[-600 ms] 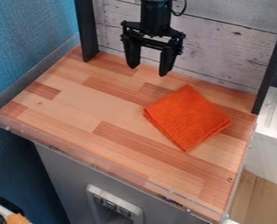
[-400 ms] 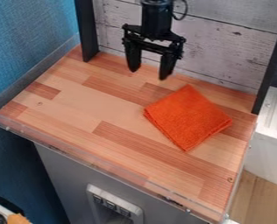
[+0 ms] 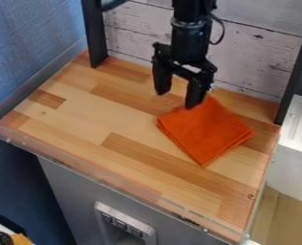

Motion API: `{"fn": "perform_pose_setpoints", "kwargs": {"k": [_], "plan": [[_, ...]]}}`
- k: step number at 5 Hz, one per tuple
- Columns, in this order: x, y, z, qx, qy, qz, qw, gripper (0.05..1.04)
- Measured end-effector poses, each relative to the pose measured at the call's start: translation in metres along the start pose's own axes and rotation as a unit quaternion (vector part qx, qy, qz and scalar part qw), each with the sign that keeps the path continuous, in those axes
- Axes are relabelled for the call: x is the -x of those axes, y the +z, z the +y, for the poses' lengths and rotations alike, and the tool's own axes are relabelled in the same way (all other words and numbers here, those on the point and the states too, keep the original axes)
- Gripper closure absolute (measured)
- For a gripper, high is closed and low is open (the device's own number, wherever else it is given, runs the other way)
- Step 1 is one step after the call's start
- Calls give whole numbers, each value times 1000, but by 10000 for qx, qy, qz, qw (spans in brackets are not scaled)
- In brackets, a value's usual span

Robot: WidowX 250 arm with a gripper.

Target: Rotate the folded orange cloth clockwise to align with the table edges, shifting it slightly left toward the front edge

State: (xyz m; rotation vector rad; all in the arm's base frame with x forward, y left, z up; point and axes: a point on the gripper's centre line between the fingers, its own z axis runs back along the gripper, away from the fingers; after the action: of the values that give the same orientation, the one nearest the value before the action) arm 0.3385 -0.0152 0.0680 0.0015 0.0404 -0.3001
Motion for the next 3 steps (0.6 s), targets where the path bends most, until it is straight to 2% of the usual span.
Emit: {"fn": "perform_pose_setpoints", "kwargs": {"k": [1,3], "plan": [[3,-6,-12,-40,-633,-93,9979,89],[-1,-17,-31,-130,-1632,-274,9861,86]]}}
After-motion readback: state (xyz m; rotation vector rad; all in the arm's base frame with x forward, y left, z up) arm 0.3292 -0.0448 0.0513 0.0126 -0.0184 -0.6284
